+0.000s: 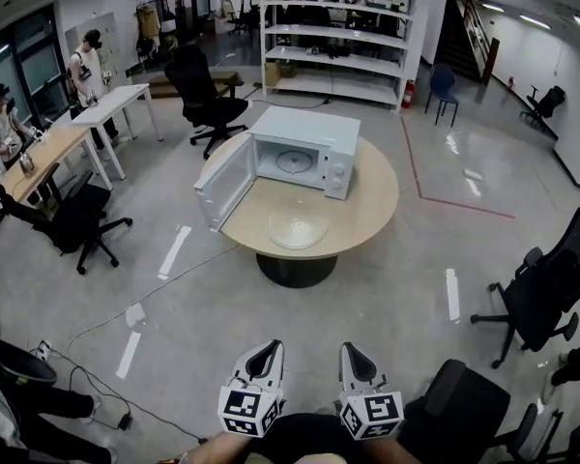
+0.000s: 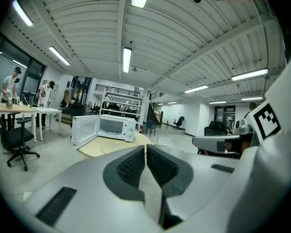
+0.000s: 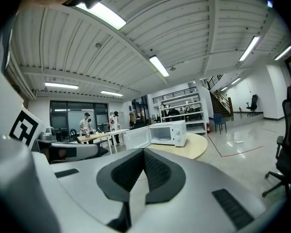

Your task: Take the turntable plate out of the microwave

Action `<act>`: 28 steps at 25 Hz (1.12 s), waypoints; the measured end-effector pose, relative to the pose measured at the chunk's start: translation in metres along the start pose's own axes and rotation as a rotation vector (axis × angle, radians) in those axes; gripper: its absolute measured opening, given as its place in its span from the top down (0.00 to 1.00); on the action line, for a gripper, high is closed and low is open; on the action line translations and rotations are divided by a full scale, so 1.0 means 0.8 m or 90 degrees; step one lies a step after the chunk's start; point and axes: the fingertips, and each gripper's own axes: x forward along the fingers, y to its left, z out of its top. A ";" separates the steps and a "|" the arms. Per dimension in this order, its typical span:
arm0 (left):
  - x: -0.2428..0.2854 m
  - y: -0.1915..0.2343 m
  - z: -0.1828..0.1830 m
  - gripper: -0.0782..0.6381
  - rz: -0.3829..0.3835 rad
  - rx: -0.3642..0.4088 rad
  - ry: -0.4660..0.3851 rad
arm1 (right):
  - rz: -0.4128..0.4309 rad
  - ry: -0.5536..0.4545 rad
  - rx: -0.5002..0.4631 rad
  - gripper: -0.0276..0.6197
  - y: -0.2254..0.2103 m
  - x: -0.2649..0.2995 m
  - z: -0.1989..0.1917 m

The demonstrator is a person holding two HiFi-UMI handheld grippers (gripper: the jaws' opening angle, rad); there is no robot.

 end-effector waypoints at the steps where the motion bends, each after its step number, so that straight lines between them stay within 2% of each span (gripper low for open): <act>1: 0.001 -0.003 -0.003 0.81 -0.002 -0.001 0.002 | 0.000 0.002 -0.002 0.93 -0.001 -0.002 -0.002; 11: -0.015 -0.009 -0.023 0.81 -0.001 0.004 0.021 | 0.007 0.032 0.005 0.93 0.010 -0.006 -0.030; 28: -0.043 0.037 -0.018 0.81 0.000 0.008 0.018 | 0.010 0.032 -0.014 0.93 0.062 0.013 -0.027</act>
